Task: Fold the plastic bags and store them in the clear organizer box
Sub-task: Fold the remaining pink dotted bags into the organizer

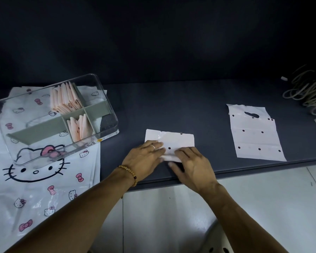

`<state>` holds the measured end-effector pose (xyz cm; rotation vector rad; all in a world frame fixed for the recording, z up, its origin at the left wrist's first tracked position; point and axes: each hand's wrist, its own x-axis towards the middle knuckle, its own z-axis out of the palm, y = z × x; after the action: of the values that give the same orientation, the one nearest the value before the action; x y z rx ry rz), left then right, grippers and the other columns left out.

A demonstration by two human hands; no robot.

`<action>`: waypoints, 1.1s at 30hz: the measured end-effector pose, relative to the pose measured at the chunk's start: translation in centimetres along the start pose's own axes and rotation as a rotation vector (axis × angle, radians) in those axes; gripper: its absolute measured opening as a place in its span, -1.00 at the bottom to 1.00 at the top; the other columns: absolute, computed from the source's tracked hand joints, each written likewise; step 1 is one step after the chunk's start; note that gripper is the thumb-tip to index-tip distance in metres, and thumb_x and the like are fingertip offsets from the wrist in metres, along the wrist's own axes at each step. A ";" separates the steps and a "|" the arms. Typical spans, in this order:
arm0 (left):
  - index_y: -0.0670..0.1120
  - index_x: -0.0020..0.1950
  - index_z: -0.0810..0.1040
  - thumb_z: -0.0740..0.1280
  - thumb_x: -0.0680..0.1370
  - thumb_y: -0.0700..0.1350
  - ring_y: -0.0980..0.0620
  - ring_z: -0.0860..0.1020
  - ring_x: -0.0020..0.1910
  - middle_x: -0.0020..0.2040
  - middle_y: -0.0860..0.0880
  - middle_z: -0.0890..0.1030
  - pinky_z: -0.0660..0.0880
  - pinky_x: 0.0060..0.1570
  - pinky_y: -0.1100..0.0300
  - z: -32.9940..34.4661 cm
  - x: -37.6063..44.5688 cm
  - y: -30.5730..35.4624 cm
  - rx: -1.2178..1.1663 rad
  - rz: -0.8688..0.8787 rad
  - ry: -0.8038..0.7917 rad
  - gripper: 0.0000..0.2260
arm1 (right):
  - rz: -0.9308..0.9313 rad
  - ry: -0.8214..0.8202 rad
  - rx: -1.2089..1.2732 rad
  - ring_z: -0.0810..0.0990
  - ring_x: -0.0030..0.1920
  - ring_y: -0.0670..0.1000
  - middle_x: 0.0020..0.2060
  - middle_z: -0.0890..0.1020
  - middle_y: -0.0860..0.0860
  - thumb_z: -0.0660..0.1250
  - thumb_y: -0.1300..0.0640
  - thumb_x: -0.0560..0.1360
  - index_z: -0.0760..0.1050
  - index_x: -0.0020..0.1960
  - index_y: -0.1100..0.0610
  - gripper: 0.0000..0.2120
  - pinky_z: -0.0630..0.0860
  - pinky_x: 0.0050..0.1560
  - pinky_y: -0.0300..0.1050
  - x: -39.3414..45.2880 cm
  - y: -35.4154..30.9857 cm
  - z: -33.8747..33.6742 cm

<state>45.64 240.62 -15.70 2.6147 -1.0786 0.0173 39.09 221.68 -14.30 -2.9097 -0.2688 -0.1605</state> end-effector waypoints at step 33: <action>-0.03 0.01 0.54 0.44 0.43 -0.08 -0.08 0.53 -0.03 -0.01 -0.03 0.54 0.48 -0.27 0.09 -1.8 1.0 -0.7 0.098 -0.526 0.124 -0.81 | 0.695 -0.122 0.287 0.58 -0.19 0.12 -0.29 0.59 0.06 0.40 -0.06 0.48 0.55 -0.12 0.13 -0.76 0.43 -0.22 -0.17 5.3 2.0 1.0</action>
<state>47.03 240.91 -14.07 2.8577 -0.3363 0.1139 44.72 220.82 -14.99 -2.5491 0.6429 0.1558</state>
